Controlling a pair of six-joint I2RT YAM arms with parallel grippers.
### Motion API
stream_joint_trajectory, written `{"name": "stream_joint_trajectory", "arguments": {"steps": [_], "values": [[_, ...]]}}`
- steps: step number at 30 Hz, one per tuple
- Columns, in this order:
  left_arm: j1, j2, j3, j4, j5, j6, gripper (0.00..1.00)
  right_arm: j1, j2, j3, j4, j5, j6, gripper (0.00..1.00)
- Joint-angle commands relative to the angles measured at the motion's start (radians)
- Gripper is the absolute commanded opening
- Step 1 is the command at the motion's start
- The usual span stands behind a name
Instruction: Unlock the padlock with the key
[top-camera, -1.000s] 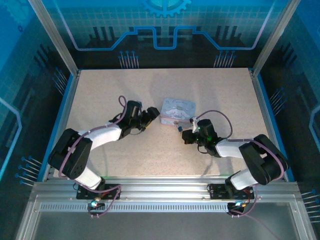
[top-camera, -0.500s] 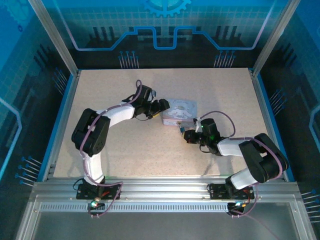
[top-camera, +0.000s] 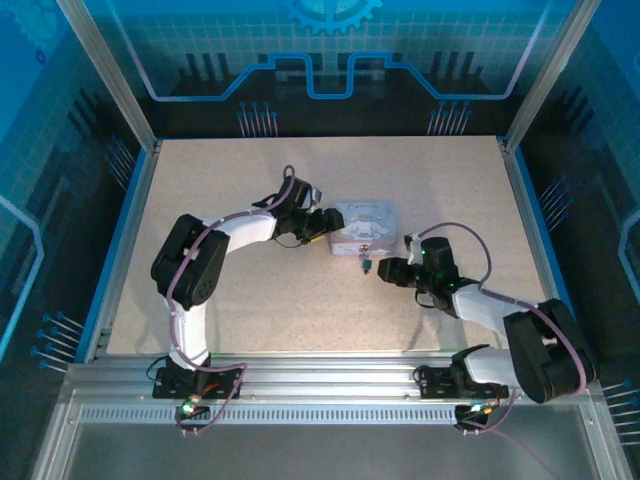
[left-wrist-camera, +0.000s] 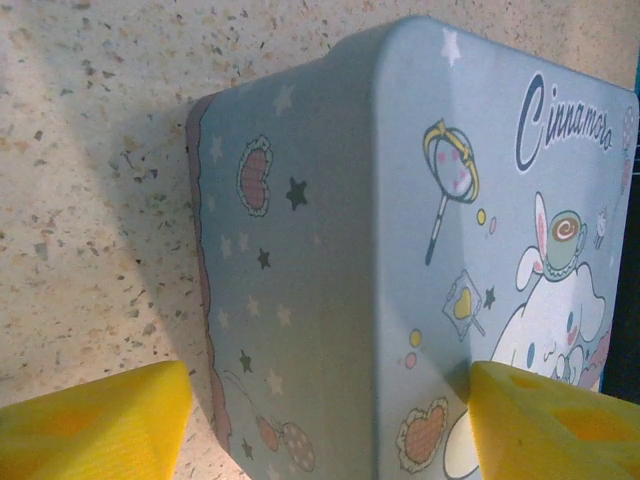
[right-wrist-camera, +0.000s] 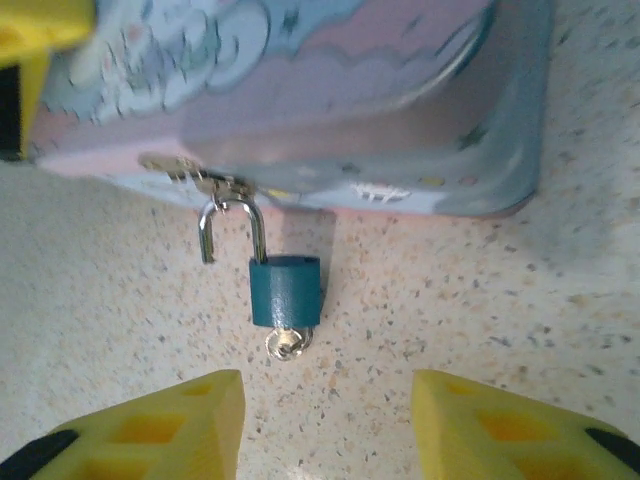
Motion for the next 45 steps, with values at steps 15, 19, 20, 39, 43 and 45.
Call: {"name": "stream_joint_trajectory", "arguments": {"steps": [15,19,20,39,43,45], "values": [[-0.004,-0.137,-0.294,-0.006,-0.062,-0.047,0.73,-0.099,0.041,0.033,0.138,-0.350,-0.033,0.86],[-0.004,-0.179,-0.355,0.005,-0.069,-0.063,0.73,-0.100,0.159,0.137,0.132,-0.385,-0.043,0.85],[-0.003,-0.188,-0.365,0.005,-0.071,-0.064,0.73,-0.100,0.181,0.166,0.118,-0.388,-0.046,0.85],[-0.004,-0.258,-0.412,0.004,-0.098,-0.088,0.74,-0.094,0.291,0.110,0.278,-0.474,-0.067,0.76],[-0.004,-0.258,-0.403,0.001,-0.101,-0.088,0.74,-0.081,0.342,0.110,0.318,-0.513,-0.046,0.68],[-0.004,-0.259,-0.402,0.001,-0.103,-0.089,0.74,-0.072,0.365,0.126,0.319,-0.519,-0.043,0.65]]}}
